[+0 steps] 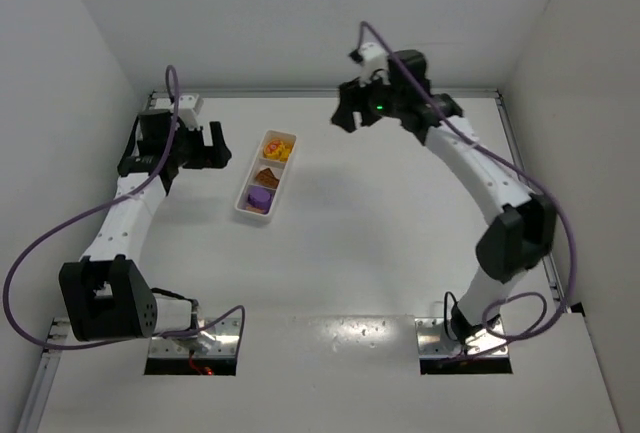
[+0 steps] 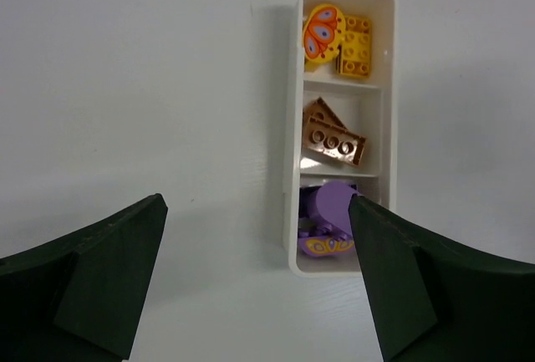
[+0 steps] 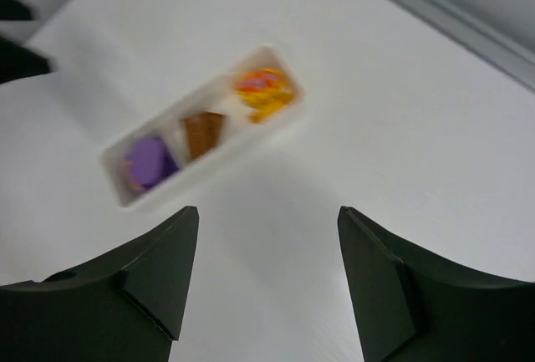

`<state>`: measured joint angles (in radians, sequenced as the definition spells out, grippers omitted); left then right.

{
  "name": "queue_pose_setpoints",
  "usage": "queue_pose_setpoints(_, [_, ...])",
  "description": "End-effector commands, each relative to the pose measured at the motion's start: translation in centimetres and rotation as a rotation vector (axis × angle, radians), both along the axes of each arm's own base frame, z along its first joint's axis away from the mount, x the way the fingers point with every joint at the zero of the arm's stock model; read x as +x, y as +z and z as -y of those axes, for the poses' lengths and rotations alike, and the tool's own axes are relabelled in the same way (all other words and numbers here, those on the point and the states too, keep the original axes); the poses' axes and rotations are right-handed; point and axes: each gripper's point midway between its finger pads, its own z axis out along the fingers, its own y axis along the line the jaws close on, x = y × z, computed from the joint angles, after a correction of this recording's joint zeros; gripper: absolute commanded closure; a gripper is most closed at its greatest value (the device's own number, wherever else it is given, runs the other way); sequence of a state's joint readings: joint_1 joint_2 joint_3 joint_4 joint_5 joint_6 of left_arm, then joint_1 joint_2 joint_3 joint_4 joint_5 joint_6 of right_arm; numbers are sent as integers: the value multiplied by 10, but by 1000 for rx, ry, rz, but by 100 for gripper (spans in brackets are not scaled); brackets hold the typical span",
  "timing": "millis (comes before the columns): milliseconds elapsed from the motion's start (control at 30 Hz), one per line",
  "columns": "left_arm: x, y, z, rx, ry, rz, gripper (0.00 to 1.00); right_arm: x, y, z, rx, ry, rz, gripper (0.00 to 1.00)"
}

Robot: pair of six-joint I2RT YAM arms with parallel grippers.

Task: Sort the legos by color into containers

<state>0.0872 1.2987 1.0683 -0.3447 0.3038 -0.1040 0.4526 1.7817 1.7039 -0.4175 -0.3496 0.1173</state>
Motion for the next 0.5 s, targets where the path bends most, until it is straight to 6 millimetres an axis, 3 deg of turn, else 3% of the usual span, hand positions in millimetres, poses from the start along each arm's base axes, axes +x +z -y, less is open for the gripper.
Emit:
queue_pose_setpoints(0, [-5, -5, 5, 40, -69, -14, 2, -3, -20, 89, -113, -178, -23, 31])
queue_pose_setpoints(33, [-8, -12, 4, 46, -74, -27, 2, -11, -38, 118, -153, -225, -67, 31])
queue_pose_setpoints(67, [-7, -12, 2, 64, -69, -26, 2, -18, -41, 132, -172, -249, -62, 31])
queue_pose_setpoints(100, [-10, -18, 1, 70, -75, -37, 2, -29, -26, 149, -185, -281, -12, 31])
queue_pose_setpoints(133, [-12, -24, 0, 74, -67, -52, 2, -33, -28, 169, -191, -318, -6, 31])
queue_pose_setpoints(167, [-12, -24, -1, 84, -73, -49, 2, -48, -51, 181, -222, -336, -47, 31])
queue_pose_setpoints(233, [-17, -37, -5, 96, -54, -81, 2, -64, -53, 203, -228, -377, -39, 31])
queue_pose_setpoints(267, [-16, -40, -11, 113, -36, -78, 2, -75, -69, 216, -244, -399, -70, 31])
queue_pose_setpoints(333, [-17, -41, -14, 131, -29, -72, 2, -89, -99, 226, -253, -414, -137, 31])
queue_pose_setpoints(467, [-22, -51, -21, 159, -5, -83, 2, -105, -122, 236, -202, -437, -192, 31])
